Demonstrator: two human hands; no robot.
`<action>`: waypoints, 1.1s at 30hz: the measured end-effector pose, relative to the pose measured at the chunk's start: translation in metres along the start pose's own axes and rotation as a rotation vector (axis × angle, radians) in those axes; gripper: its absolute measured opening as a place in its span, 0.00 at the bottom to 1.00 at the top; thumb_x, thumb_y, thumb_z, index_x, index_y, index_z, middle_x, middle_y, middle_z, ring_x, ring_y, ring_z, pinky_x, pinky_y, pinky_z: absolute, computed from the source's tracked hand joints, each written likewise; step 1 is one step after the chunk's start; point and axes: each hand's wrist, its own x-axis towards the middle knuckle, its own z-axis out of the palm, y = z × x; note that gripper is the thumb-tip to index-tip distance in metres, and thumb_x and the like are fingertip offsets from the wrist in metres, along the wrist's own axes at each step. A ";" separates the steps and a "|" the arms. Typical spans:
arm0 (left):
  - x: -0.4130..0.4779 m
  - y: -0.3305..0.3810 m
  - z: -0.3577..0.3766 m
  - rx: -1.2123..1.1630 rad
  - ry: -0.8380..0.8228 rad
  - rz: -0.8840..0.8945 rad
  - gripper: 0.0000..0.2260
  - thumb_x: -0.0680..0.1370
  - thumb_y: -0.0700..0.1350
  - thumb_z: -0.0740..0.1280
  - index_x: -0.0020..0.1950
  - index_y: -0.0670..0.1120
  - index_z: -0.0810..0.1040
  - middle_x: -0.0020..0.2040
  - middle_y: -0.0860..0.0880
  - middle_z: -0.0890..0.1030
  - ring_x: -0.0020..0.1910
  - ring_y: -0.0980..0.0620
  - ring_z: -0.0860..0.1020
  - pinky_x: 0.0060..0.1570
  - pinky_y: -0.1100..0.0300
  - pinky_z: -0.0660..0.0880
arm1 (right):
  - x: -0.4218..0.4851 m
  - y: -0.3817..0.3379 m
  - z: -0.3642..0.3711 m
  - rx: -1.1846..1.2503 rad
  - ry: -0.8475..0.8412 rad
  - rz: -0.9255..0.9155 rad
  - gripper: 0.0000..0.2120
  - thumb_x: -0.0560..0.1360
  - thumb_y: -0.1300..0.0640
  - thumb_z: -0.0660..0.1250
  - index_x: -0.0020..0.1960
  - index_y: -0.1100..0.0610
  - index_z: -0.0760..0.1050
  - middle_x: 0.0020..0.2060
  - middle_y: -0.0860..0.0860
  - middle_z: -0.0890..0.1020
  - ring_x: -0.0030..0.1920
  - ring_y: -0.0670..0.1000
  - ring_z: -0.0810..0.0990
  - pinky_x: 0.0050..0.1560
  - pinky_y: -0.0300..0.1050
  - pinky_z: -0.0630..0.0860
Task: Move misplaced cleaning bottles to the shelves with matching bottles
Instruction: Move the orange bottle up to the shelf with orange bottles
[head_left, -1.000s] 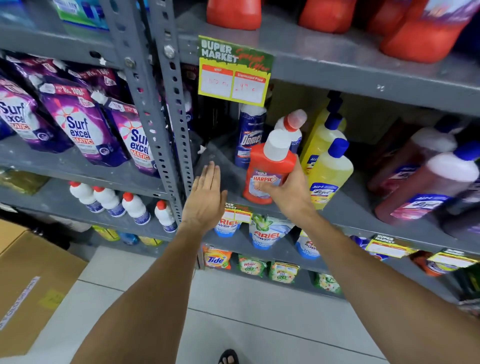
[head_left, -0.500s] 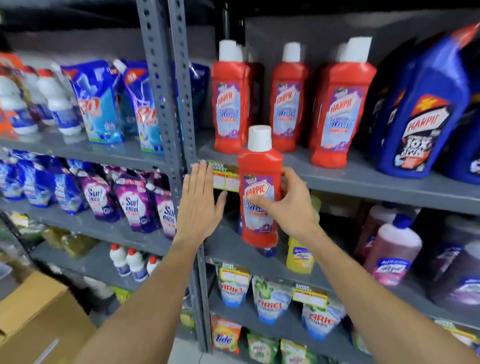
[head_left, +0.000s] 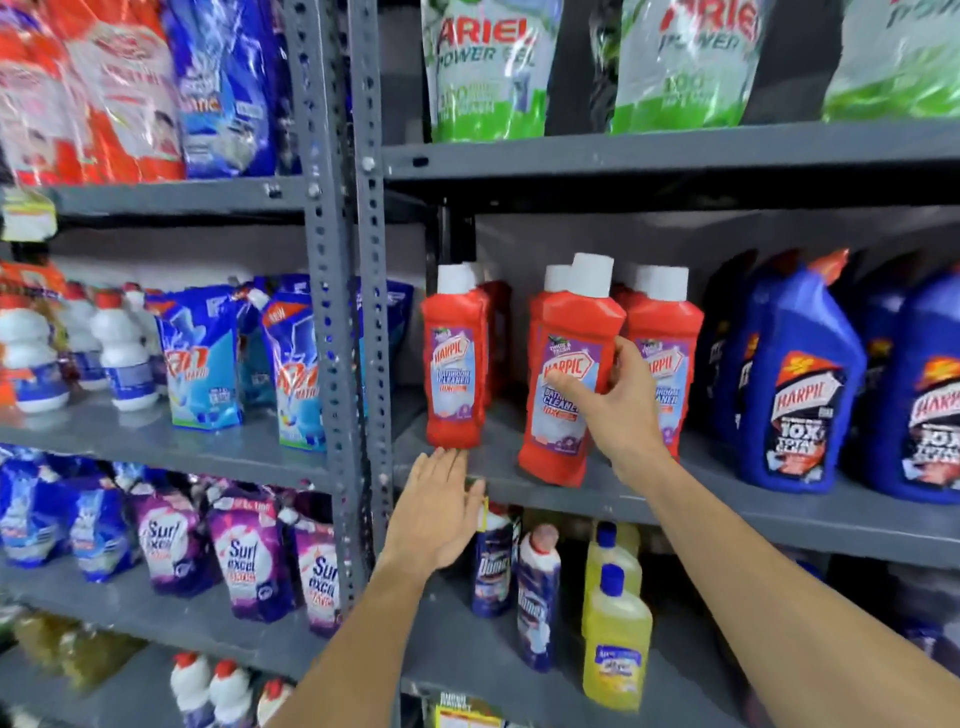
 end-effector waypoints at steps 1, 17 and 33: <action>0.000 -0.001 0.003 0.009 0.022 0.007 0.33 0.80 0.58 0.40 0.76 0.40 0.63 0.75 0.43 0.67 0.75 0.45 0.62 0.77 0.49 0.51 | 0.006 0.004 0.003 -0.015 0.007 0.003 0.23 0.70 0.60 0.79 0.61 0.55 0.73 0.48 0.46 0.84 0.43 0.35 0.84 0.45 0.34 0.81; -0.001 0.000 0.013 -0.066 0.116 -0.007 0.28 0.81 0.56 0.45 0.72 0.42 0.67 0.71 0.44 0.71 0.72 0.46 0.65 0.75 0.48 0.54 | 0.010 0.072 0.008 -0.188 -0.154 0.109 0.34 0.68 0.62 0.80 0.68 0.49 0.67 0.58 0.46 0.82 0.57 0.46 0.83 0.63 0.54 0.80; -0.003 0.003 0.013 -0.058 0.128 -0.031 0.27 0.81 0.56 0.45 0.72 0.42 0.68 0.71 0.44 0.72 0.72 0.46 0.65 0.76 0.48 0.54 | -0.011 0.092 0.001 -0.284 -0.115 0.217 0.34 0.64 0.59 0.83 0.66 0.58 0.73 0.56 0.53 0.84 0.54 0.51 0.83 0.53 0.40 0.79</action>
